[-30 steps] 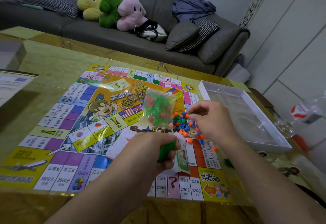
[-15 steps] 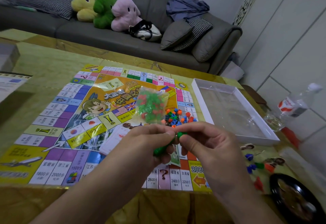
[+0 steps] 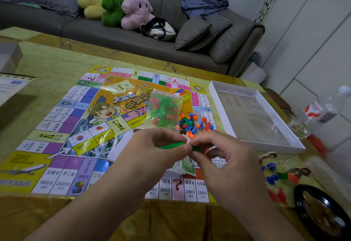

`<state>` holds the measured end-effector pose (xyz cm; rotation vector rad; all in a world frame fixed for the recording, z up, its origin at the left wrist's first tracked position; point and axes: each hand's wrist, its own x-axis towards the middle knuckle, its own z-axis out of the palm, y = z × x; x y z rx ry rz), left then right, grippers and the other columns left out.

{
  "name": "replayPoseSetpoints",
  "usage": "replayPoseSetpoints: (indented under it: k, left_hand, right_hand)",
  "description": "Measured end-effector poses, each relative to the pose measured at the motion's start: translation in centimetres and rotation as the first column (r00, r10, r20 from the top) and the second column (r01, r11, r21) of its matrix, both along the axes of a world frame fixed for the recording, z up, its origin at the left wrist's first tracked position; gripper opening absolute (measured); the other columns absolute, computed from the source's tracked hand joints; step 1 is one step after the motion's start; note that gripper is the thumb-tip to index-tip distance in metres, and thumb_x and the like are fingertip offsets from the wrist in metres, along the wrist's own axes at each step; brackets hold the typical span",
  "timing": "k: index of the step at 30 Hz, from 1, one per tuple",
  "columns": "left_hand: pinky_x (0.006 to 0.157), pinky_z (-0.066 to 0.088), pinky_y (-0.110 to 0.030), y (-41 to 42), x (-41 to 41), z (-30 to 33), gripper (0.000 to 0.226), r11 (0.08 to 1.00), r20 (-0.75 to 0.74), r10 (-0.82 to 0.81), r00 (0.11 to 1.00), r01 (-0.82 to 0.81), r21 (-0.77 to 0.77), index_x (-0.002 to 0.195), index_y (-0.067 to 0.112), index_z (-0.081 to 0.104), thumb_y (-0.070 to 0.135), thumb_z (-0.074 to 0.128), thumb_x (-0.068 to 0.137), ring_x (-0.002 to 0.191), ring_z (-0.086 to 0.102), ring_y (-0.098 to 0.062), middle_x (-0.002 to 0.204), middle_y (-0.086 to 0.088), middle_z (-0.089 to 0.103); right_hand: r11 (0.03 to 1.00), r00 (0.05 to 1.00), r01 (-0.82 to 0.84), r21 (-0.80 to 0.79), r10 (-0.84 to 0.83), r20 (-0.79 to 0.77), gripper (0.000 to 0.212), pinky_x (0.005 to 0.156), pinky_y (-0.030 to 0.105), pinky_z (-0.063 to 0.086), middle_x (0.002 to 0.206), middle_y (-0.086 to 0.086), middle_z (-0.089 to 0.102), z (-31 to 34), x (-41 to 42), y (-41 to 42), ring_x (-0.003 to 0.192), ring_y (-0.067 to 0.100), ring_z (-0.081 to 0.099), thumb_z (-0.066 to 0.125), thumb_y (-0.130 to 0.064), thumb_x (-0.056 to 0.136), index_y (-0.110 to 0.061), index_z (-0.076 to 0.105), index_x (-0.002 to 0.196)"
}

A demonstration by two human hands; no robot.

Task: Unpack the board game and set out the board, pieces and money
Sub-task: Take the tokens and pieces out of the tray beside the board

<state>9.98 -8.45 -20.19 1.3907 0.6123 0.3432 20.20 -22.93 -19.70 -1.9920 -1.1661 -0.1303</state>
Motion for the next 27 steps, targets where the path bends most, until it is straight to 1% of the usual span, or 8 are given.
replayPoseSetpoints:
  k: [2,4,8,11,13,15,23,27]
  left_hand:
    - [0.068,0.049,-0.026,-0.2,-0.1,0.2,0.007,0.999,-0.001,-0.001,1.000,0.001,0.045,0.085,0.023,0.082,0.023,0.085,0.080,0.060,0.064,0.003,0.083,0.006,0.079]
    - [0.068,0.052,-0.028,-0.1,-0.2,0.3,0.007,0.997,0.007,-0.012,1.000,0.011,0.071,0.084,0.028,0.084,0.027,0.085,0.078,0.061,0.064,0.000,0.082,0.007,0.078]
    - [0.082,0.060,-0.035,0.3,-0.3,0.0,0.017,0.997,0.001,-0.048,0.999,0.047,0.060,0.092,0.036,0.085,0.038,0.080,0.076,0.076,0.072,-0.010,0.091,0.007,0.080]
    - [0.079,0.061,-0.027,0.1,0.1,-0.3,0.016,0.985,0.067,-0.040,0.997,0.051,-0.162,0.093,0.020,0.085,0.017,0.069,0.092,0.079,0.074,-0.017,0.091,-0.011,0.080]
    - [0.071,0.061,-0.023,0.0,0.3,-0.3,0.024,0.935,0.105,-0.031,0.994,0.066,-0.348,0.092,0.008,0.084,0.006,0.061,0.097,0.078,0.072,-0.021,0.088,-0.020,0.077]
    - [0.067,0.061,-0.024,0.0,0.3,-0.3,0.025,0.906,0.116,-0.029,0.993,0.075,-0.417,0.093,0.001,0.082,0.004,0.058,0.099,0.076,0.072,-0.022,0.086,-0.021,0.075]
    - [0.062,0.057,-0.022,-0.4,0.4,-0.6,0.019,0.931,0.119,-0.020,0.993,0.062,-0.360,0.103,-0.001,0.077,0.012,0.065,0.096,0.069,0.068,-0.017,0.080,-0.015,0.073]
    - [0.063,0.057,-0.024,-1.1,0.4,-0.9,0.019,0.930,0.117,0.045,0.992,0.001,-0.368,0.093,0.005,0.082,0.012,0.065,0.097,0.068,0.068,-0.017,0.076,-0.014,0.073]
  right_hand:
    - [1.000,0.999,-0.015,-0.017,0.015,0.044,0.023,0.072,0.021,0.059,0.095,-0.019,0.073,-0.1,0.1,0.0,0.092,0.008,0.070,0.084,-0.008,0.087,-0.027,0.079,0.099]
    - [1.000,1.000,0.012,-0.011,-0.012,0.001,0.023,0.073,0.022,0.060,0.095,-0.020,0.074,-0.2,0.2,0.0,0.094,0.008,0.071,0.083,-0.010,0.088,-0.030,0.080,0.099]
    - [0.986,0.920,0.084,0.141,-0.022,-0.392,0.026,0.068,0.027,0.063,0.087,-0.008,0.079,0.2,0.5,-0.3,0.081,0.016,0.076,0.082,-0.003,0.086,-0.028,0.081,0.090]
    - [0.977,0.862,0.077,0.200,0.036,-0.506,0.022,0.068,0.030,0.064,0.084,-0.001,0.079,0.3,0.2,-0.1,0.078,0.020,0.077,0.083,0.001,0.082,-0.020,0.081,0.089]
    - [0.977,0.849,0.073,0.199,0.043,-0.526,0.022,0.070,0.031,0.065,0.084,0.000,0.079,0.2,0.1,0.2,0.080,0.020,0.077,0.083,0.003,0.081,-0.018,0.082,0.089]
    - [0.979,0.846,0.075,0.192,0.040,-0.531,0.021,0.070,0.029,0.064,0.083,0.000,0.080,0.1,0.1,0.2,0.081,0.018,0.077,0.084,0.004,0.080,-0.016,0.082,0.088]
    - [0.974,0.859,0.095,0.204,0.023,-0.511,0.020,0.066,0.027,0.062,0.085,0.000,0.079,0.0,0.2,0.3,0.080,0.020,0.077,0.086,0.002,0.077,-0.016,0.082,0.085]
    - [0.975,0.865,0.094,0.203,0.021,-0.501,0.021,0.067,0.032,0.064,0.085,0.001,0.079,0.0,0.1,0.4,0.081,0.020,0.078,0.086,0.003,0.077,-0.016,0.081,0.084]
